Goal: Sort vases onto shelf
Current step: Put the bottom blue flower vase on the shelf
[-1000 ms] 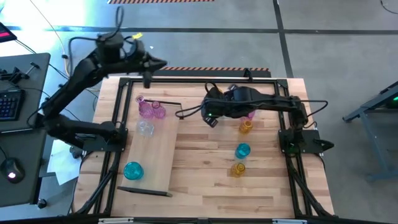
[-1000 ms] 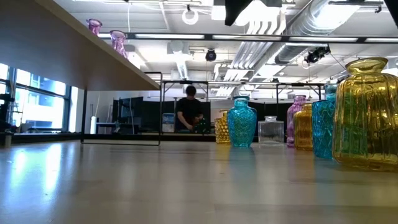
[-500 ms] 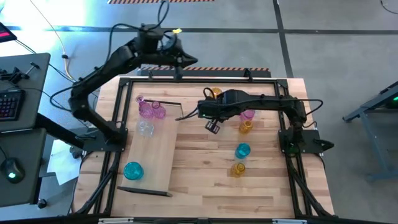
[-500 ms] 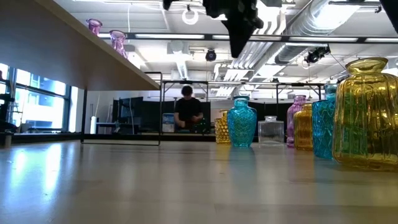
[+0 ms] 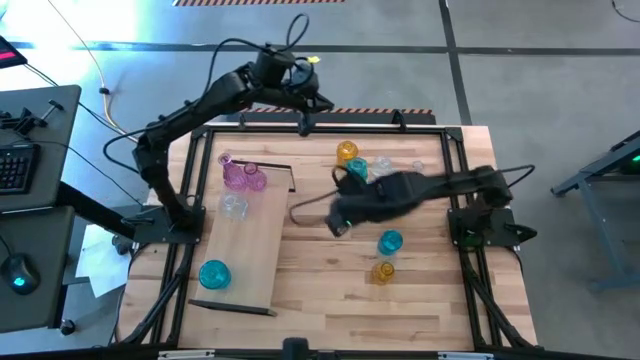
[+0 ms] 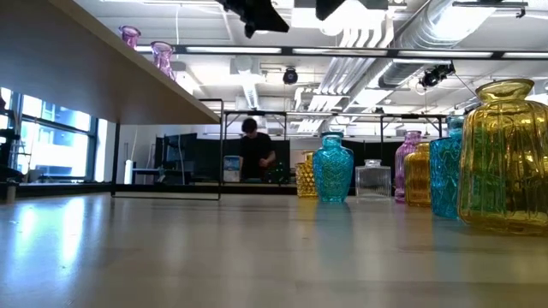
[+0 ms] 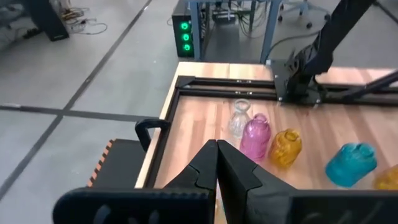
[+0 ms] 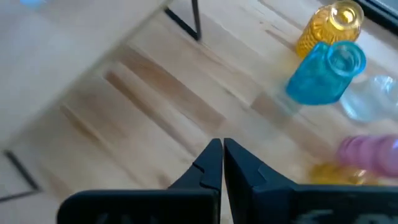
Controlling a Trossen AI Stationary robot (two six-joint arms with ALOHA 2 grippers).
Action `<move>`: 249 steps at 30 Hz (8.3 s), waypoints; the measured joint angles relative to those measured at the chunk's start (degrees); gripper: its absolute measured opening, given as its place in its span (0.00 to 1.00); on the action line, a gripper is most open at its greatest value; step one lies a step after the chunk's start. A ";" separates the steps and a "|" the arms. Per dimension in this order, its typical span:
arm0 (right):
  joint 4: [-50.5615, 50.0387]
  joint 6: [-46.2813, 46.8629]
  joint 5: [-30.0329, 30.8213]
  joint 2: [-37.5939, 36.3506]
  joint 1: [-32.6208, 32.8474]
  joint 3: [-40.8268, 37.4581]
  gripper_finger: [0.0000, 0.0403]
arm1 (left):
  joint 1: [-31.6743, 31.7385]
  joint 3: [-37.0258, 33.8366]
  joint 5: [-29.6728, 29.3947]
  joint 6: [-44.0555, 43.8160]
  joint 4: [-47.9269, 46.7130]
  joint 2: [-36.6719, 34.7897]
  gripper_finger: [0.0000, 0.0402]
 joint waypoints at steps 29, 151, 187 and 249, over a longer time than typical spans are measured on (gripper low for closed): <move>-10.88 12.36 10.24 -4.55 8.44 0.00 0.00 | -12.36 0.04 -3.01 5.04 4.84 6.73 0.00; -10.93 -25.01 18.18 -30.07 -0.53 -0.02 0.00 | -36.28 -0.04 -11.20 -5.41 28.23 32.77 0.62; -10.88 -24.82 18.20 -30.09 -0.53 -0.02 0.00 | -34.45 0.07 -11.29 -8.43 31.34 34.95 0.62; -10.91 -26.11 17.07 -30.07 -0.52 -0.04 0.00 | -32.83 -0.13 -9.74 -17.63 27.06 32.36 0.31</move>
